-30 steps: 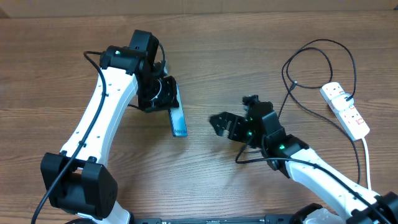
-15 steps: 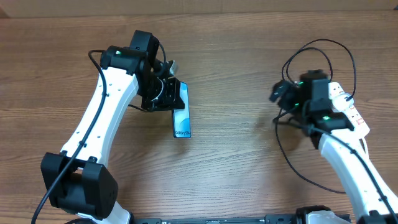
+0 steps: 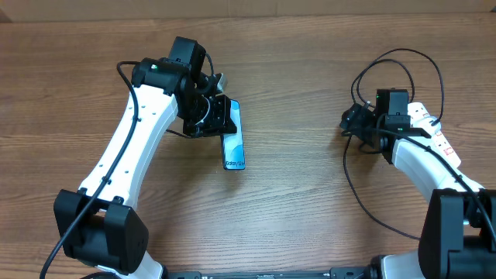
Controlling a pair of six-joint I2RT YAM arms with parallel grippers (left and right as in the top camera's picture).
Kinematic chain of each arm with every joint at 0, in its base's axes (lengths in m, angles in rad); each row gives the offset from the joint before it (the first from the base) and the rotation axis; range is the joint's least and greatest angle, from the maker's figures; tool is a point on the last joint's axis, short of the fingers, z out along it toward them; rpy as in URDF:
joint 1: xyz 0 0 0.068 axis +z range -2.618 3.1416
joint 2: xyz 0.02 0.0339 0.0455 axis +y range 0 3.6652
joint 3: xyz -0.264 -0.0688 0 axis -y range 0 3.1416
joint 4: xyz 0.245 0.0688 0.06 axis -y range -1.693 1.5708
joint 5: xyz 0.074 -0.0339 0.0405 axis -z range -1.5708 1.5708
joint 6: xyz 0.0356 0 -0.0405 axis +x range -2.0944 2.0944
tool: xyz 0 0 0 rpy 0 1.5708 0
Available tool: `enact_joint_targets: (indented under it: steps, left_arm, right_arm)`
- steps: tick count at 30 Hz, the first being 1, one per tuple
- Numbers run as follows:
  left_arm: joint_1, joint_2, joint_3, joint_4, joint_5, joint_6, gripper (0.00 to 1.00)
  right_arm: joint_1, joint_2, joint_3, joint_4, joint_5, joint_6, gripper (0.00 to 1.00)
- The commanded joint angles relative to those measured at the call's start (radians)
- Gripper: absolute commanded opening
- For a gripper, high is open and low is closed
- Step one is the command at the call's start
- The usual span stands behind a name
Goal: Plug charger to phone and switch on socket
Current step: 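Move the right gripper over the black USB-C cable near the power strip, then lower the right gripper onto the USB-C plug end of the cable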
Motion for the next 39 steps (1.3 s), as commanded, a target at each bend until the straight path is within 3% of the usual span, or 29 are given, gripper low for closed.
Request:
enact_joint_targets:
  steps: [1,6,8,15,19,25,31,39]
  left_arm:
    - [-0.007,-0.006,0.012,0.006,0.034,-0.014,0.04]
    - [-0.008,-0.006,0.012,0.01,0.034,-0.015,0.04]
    - [-0.008,-0.006,0.012,0.011,0.034,-0.015,0.04]
    - [-0.008,-0.006,0.012,0.007,0.034,-0.014,0.04]
    - [-0.008,-0.006,0.012,0.018,0.034,-0.016,0.04]
    - [-0.008,-0.006,0.012,0.023,0.034,-0.034,0.04]
    - [-0.008,-0.006,0.012,0.019,0.034,-0.034,0.04]
    - [-0.008,-0.006,0.012,0.024,0.028,-0.033,0.04]
  right_arm:
    - [-0.003,0.016,0.018,0.028,-0.02,-0.007,0.73]
    - [-0.002,0.089,0.018,0.072,-0.019,-0.003,0.66]
    - [-0.002,0.127,0.018,0.078,-0.002,0.005,0.58]
    - [-0.002,0.174,0.018,0.143,0.07,0.036,0.57]
    - [0.004,0.176,0.018,0.172,0.07,0.017,0.49]
    - [0.049,0.186,0.018,0.172,0.066,-0.083,0.04]
    - [0.129,0.174,0.029,0.121,0.055,-0.11,0.04]
    - [0.206,0.026,0.118,-0.266,0.054,-0.113,0.04]
